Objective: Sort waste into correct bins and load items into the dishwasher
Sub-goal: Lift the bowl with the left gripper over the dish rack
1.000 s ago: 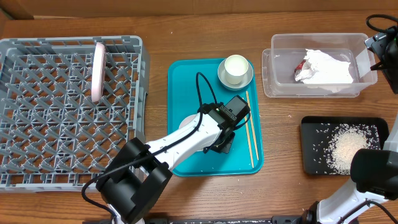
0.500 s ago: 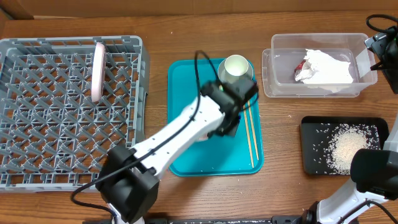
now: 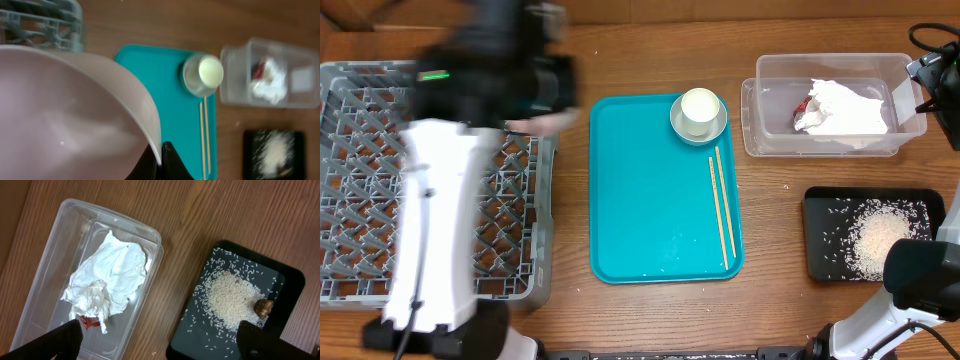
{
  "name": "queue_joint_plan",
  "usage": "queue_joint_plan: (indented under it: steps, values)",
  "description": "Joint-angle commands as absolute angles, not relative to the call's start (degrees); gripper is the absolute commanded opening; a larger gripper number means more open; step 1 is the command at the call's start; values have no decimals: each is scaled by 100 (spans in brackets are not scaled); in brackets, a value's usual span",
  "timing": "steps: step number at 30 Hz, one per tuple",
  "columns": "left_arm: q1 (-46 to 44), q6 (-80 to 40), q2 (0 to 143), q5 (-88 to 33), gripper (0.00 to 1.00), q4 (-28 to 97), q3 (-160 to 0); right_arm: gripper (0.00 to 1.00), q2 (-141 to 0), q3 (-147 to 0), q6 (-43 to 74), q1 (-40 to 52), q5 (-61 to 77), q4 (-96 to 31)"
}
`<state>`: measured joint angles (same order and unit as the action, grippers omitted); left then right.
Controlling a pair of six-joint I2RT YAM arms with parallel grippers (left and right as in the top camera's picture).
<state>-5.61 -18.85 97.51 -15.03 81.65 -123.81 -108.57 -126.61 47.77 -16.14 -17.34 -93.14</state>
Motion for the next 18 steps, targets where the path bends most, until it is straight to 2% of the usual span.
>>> queue_joint_plan:
  steps: [1, 4, 8, 13, 18]
  values:
    - [926, -1135, 9701, -3837, 4, 8180, -12449, 100, -10768, -12709, 4757, -1632, -1793, -9312]
    - [2165, -642, 9935, -5371, 4, 8138, -12446, 100, -10768, -12709, 4755, -1632, -1796, -9310]
    - [3269, -311, 10357, -6685, 4, 8193, -12444, 100, -10768, -12709, 4757, -1632, -1796, -9312]
    - [3955, 191, 10973, -7642, 4, 8423, -12346, 100, -10768, -12709, 4755, -1632, -1793, -9312]
    - [4244, 720, 11646, -8348, 4, 8335, -12300, 100, -10768, -12709, 4757, -1632, -1796, -9312]
